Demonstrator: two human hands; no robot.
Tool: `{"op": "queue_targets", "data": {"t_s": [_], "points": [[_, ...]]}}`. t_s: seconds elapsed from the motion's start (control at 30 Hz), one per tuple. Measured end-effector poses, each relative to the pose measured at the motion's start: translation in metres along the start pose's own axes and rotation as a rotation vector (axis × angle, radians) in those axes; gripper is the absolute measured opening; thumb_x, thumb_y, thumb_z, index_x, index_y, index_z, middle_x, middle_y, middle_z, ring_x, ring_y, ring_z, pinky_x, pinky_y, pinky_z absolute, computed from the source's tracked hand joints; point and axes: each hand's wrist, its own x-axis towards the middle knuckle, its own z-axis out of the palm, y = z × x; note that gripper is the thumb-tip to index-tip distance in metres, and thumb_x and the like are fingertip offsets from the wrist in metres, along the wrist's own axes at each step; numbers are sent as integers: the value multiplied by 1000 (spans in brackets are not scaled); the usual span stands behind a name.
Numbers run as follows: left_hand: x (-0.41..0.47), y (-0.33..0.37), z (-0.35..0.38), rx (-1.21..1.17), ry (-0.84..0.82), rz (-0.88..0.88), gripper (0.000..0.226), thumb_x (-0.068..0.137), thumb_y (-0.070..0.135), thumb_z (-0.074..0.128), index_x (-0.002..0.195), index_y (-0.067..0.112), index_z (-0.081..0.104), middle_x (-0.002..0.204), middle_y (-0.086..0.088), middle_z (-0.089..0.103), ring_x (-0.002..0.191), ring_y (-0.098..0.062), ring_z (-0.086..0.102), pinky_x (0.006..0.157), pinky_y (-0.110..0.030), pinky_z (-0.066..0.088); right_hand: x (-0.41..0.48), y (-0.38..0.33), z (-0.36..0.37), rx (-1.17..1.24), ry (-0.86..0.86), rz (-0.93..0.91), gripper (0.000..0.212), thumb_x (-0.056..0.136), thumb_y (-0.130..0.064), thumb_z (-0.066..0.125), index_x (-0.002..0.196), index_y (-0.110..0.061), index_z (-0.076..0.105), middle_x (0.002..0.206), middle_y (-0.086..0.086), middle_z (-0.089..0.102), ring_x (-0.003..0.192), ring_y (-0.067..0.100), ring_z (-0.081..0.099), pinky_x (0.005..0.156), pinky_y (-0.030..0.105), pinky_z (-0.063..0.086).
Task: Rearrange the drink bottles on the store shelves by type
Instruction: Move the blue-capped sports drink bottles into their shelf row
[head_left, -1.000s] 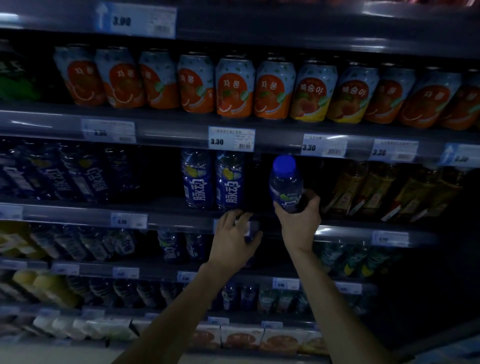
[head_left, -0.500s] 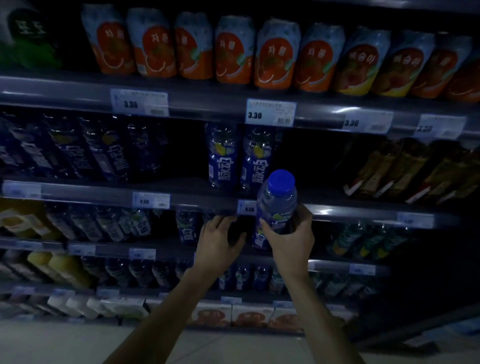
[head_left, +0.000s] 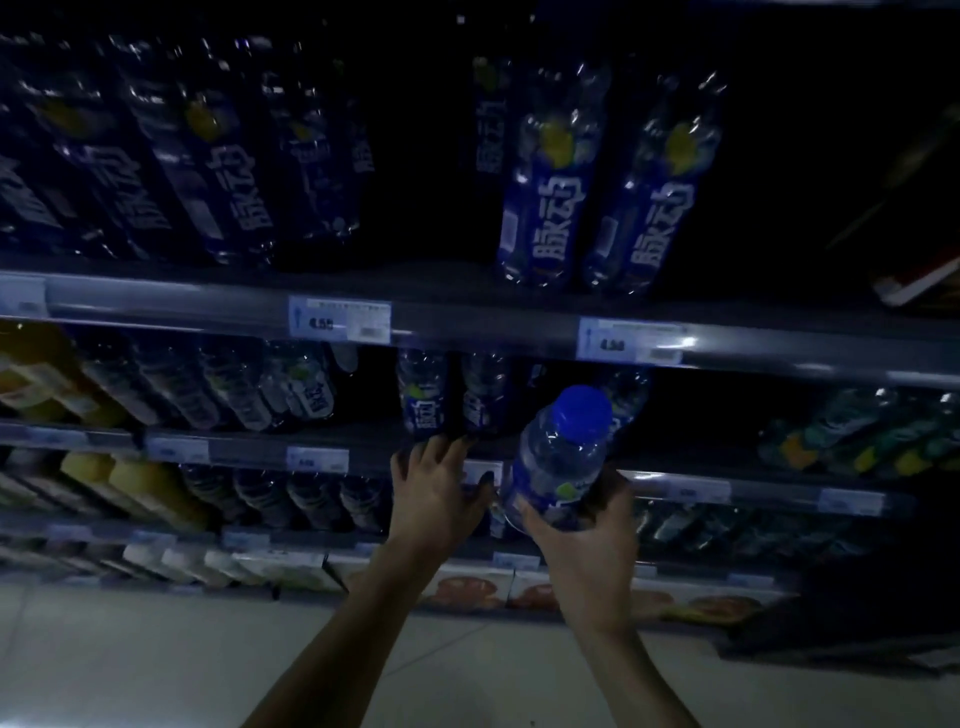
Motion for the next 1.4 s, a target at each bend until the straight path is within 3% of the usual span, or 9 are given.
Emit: {"op": "queue_targets", "data": {"t_s": [0.13,0.47,0.67,0.8,0.93,1.07,1.2,1.33,1.4], "points": [[19,-27,33,45,-5,60,54,86,44,53,135,23,46,126,-5,53,118,-29,45,103,-44,26,12,35,29,10,-6,26,62,55,-52,84,105,-55,47,103,-32,61,95,-6,61,72,9,49],[44,-58,91,96,23,196,53,86,39,55,129,9,53,123,-13,54,115,-33,49,101,-45,36,66,85,59,65,42,-32,52,70,-25,85,107,-36,50,97,-26,65,90,-5,64,72,6,47],[40,-61,104,76,115,226,49,82,37,56,119,5,60,113,-17,59,105,-39,54,96,-52,42,102,90,56,41,127,-85,57,71,-20,85,101,-46,44,93,-47,55,88,-22,54,69,-4,39],[41,-59,104,81,146,242,43,83,34,56,113,3,62,113,-19,56,106,-40,52,93,-49,43,109,97,62,-3,125,-79,58,70,-29,85,101,-52,42,95,-52,49,93,-26,47,80,2,40],[41,-60,101,91,155,245,45,85,37,48,112,4,63,107,-16,57,98,-36,54,88,-45,45,115,101,70,-37,120,-86,54,69,-36,84,105,-43,44,98,-38,54,94,-23,49,73,-4,37],[42,-61,99,96,159,229,44,85,37,50,110,4,64,103,-14,56,94,-33,53,85,-43,45,115,106,72,-74,110,-59,58,73,-39,81,102,-59,35,99,-56,41,97,-31,41,74,-3,33],[41,-60,99,86,147,216,44,84,37,54,112,5,64,103,-12,56,93,-31,52,85,-42,46,107,112,70,-41,99,-59,60,79,-37,77,121,-42,35,108,-29,55,99,-14,53,78,-1,39],[39,-61,96,80,135,226,45,85,36,52,118,7,61,104,-11,55,94,-30,51,85,-42,46,102,110,72,-80,91,-70,64,84,-32,72,134,-31,33,109,-48,44,100,-32,40,79,-9,30],[39,-61,94,68,114,230,45,85,36,54,119,8,60,107,-11,54,97,-29,50,86,-41,46,97,107,73,-123,91,-48,66,85,-37,70,138,-21,34,126,-22,50,112,-17,43,94,0,32]]}}
